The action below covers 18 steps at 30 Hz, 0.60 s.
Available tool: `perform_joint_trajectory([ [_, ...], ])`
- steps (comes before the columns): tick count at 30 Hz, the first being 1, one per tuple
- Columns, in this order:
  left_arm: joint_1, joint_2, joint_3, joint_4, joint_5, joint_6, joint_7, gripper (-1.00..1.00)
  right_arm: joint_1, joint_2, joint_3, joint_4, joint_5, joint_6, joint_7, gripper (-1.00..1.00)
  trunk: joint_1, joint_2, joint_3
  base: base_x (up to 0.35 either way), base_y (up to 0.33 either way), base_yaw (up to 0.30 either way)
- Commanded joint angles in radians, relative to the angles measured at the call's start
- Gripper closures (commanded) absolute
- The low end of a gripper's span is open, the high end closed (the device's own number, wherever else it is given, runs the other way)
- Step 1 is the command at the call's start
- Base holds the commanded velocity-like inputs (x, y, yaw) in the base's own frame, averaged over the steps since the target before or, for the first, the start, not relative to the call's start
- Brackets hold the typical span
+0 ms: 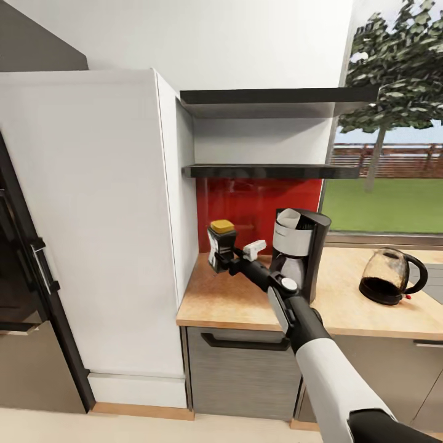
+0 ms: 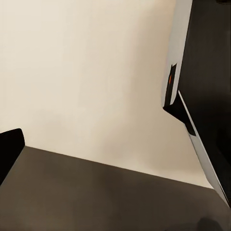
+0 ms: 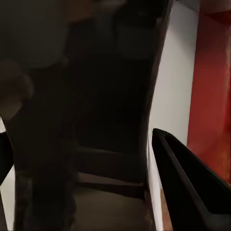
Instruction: Set up a coffee station on the kitchen countertop: keep the coffee maker on the countertop, move the bottle of coffee from the kitchen shelf to the counter next to the coffee maker, place a paper coffee filter on top of the coffee maker, put the saucer next to the coffee maker with the coffee cup on the saucer, and place the electric kettle next to the coffee maker.
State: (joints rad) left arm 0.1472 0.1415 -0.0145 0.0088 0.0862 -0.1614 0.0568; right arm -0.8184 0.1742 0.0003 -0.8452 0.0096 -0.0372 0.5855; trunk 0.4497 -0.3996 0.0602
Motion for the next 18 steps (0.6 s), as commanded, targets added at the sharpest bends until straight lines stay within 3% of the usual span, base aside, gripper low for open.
perform_joint_trajectory([
  [1,0.0,-0.001,-0.002,0.001,0.009,-0.004,0.0,-1.0,0.005,0.0,0.0,0.0,-0.001,-0.014,-0.009,1.0,0.0,0.0,0.0,0.0,0.0,0.0],
  [6,0.0,-0.005,-0.003,0.002,0.008,-0.004,0.0,-1.0,0.02,0.0,-0.001,-0.001,0.0,-0.033,-0.04,1.0,0.0,0.0,0.0,0.0,0.0,0.0],
  [10,0.0,-0.001,-0.005,0.002,0.007,-0.003,0.0,-1.0,0.027,0.0,0.002,0.038,0.0,-0.047,-0.188,1.0,0.0,0.0,0.0,0.0,0.0,0.0],
  [11,0.0,-0.003,-0.005,0.002,0.007,-0.003,0.0,-1.0,0.028,0.0,0.027,0.072,0.0,-0.087,-0.302,1.0,0.0,0.0,0.0,0.0,0.0,0.0],
  [17,0.0,-0.005,-0.004,0.002,0.007,-0.003,0.0,-1.0,0.028,0.0,0.21,0.098,-0.004,-0.128,-0.625,1.0,0.0,0.0,0.0,0.0,0.0,0.0],
  [18,0.0,-0.005,-0.004,0.002,0.007,-0.003,0.0,-1.0,0.028,0.0,0.265,0.107,-0.006,-0.13,-0.723,1.0,0.0,0.0,0.0,0.0,0.0,0.0],
])
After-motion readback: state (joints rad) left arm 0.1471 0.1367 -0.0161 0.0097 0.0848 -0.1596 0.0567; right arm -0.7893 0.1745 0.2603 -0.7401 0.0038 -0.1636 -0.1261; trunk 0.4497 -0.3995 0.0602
